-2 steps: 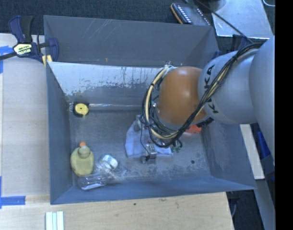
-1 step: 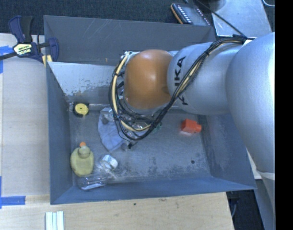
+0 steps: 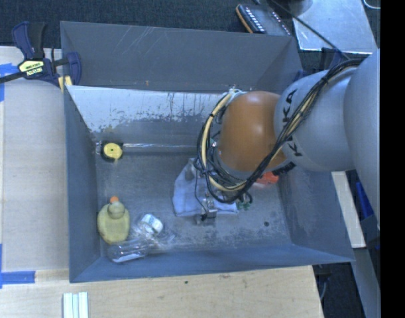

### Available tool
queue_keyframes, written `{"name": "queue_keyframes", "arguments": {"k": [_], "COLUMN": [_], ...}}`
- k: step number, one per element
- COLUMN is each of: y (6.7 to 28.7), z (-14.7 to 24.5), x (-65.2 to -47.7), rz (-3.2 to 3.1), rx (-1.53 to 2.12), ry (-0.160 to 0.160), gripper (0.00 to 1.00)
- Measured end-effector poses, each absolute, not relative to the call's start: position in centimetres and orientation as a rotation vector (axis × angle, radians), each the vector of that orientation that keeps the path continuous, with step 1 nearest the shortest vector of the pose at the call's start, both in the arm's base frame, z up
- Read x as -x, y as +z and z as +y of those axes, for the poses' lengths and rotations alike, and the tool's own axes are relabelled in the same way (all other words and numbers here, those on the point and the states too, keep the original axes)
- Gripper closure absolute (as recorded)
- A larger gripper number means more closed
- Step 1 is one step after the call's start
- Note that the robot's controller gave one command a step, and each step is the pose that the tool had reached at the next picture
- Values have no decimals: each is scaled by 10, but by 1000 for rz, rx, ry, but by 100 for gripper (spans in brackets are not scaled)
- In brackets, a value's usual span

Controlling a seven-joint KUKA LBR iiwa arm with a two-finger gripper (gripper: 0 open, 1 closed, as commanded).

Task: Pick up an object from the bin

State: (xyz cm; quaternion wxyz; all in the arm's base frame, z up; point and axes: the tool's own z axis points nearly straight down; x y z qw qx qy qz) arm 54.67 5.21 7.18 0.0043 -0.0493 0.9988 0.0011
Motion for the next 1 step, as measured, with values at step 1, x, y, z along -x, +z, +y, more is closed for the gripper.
{"name": "queue_keyframes", "arguments": {"k": [1], "y": [73], "z": [137], "x": [-592], "rz": [2988], "rx": [914], "ry": [8], "gripper": [100]}}
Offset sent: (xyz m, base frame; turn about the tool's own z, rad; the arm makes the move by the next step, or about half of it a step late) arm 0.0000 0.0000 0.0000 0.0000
